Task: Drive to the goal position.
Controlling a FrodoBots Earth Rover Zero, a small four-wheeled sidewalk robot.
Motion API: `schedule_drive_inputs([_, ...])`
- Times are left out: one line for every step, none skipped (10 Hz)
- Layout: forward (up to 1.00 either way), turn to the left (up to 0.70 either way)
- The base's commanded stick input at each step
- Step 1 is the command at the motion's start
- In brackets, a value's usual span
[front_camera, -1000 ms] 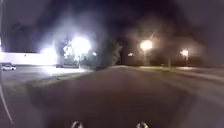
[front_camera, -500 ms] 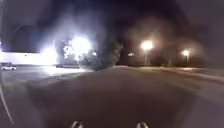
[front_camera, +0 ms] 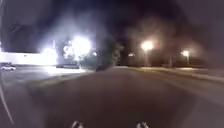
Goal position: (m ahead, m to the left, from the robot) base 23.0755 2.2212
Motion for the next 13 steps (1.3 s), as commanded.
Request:
schedule_drive_inputs([0.5,0.0])
schedule_drive_inputs([0.5,0.0])
schedule_drive_inputs([0.5,0.0])
schedule_drive_inputs([0.5,0.0])
schedule_drive_inputs([0.5,0.0])
schedule_drive_inputs([0.5,0.0])
schedule_drive_inputs([0.5,0.07])
schedule_drive_inputs([0.5,0.36])
schedule_drive_inputs([0.5,0.5])
schedule_drive_inputs([0.5,0.47])
schedule_drive_inputs([0.5,0.0])
schedule_drive_inputs([0.5,0.0])
schedule_drive_inputs([0.5,0.0])
